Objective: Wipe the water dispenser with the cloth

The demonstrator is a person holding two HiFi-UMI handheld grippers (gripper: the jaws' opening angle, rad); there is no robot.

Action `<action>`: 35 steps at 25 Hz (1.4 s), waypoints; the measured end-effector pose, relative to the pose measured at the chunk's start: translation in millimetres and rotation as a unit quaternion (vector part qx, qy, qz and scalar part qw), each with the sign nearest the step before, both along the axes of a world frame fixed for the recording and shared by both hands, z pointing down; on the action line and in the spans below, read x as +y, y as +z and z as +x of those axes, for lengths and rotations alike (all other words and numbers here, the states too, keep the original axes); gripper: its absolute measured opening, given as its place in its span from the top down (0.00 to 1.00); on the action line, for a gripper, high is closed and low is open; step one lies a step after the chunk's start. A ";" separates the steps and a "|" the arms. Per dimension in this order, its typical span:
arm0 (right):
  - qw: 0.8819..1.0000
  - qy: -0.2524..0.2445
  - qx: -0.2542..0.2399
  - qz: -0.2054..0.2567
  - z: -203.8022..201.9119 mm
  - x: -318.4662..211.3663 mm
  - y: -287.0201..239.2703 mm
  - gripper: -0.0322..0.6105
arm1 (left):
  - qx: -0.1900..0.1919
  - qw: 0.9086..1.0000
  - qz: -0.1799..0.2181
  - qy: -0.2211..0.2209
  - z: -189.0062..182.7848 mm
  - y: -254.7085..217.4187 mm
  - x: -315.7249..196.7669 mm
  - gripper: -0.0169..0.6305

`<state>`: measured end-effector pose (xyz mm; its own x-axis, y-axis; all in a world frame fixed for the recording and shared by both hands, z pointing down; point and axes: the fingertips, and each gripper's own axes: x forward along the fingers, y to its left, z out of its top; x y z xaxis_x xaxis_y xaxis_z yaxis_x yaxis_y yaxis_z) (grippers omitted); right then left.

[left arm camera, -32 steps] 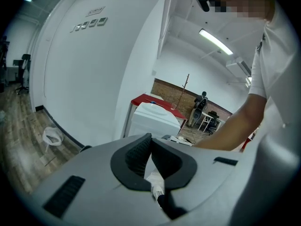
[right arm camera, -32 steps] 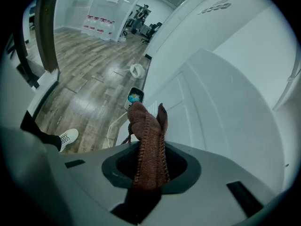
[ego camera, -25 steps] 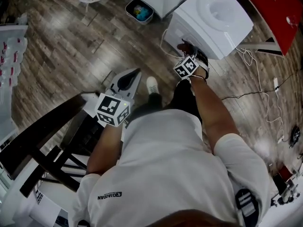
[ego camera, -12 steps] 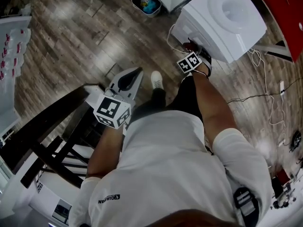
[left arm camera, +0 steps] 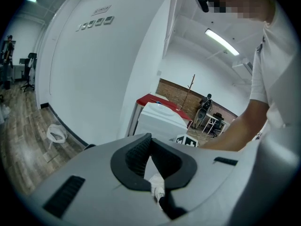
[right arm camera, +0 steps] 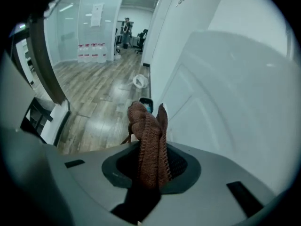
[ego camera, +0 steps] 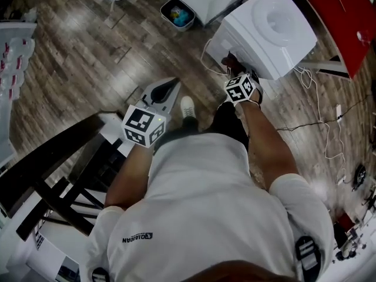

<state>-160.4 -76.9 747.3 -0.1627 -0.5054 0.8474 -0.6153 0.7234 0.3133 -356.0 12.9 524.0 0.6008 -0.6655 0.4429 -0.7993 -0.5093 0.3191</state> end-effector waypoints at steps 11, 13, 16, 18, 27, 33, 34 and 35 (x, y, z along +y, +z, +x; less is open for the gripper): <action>0.991 0.004 -0.072 0.112 -25.4 -33.5 -183.6 0.81 | 0.023 0.999 0.045 0.000 -4.8 -23.7 -17.5 0.98; 0.989 -0.006 -0.062 0.132 -33.3 -50.8 -200.8 0.82 | 0.027 0.998 0.049 0.000 -4.4 -24.3 -15.0 0.98; 0.988 -0.026 -0.039 0.145 -49.6 -73.0 -206.9 0.82 | 0.030 0.998 0.052 -0.001 -5.8 -23.0 -10.3 0.98; 0.989 -0.031 -0.020 0.146 -55.9 -83.4 -200.8 0.81 | 0.031 0.998 0.053 -0.006 -8.1 -21.6 -9.1 0.98; 0.987 -0.028 0.031 0.155 -62.7 -98.5 -167.9 0.82 | 0.035 0.998 0.042 -0.035 -23.4 -12.4 -4.7 0.98; 0.988 -0.057 0.050 0.138 -75.2 -89.8 -136.9 0.82 | 0.035 0.998 0.029 -0.046 -27.5 -5.9 -5.1 0.98; 0.986 -0.064 0.061 0.141 -75.9 -88.7 -131.0 0.81 | 0.034 0.998 0.029 -0.047 -27.2 -6.1 -5.4 0.98; 0.984 -0.075 0.070 0.146 -79.1 -87.9 -126.4 0.82 | 0.034 0.998 0.028 -0.047 -27.2 -6.4 -6.0 0.98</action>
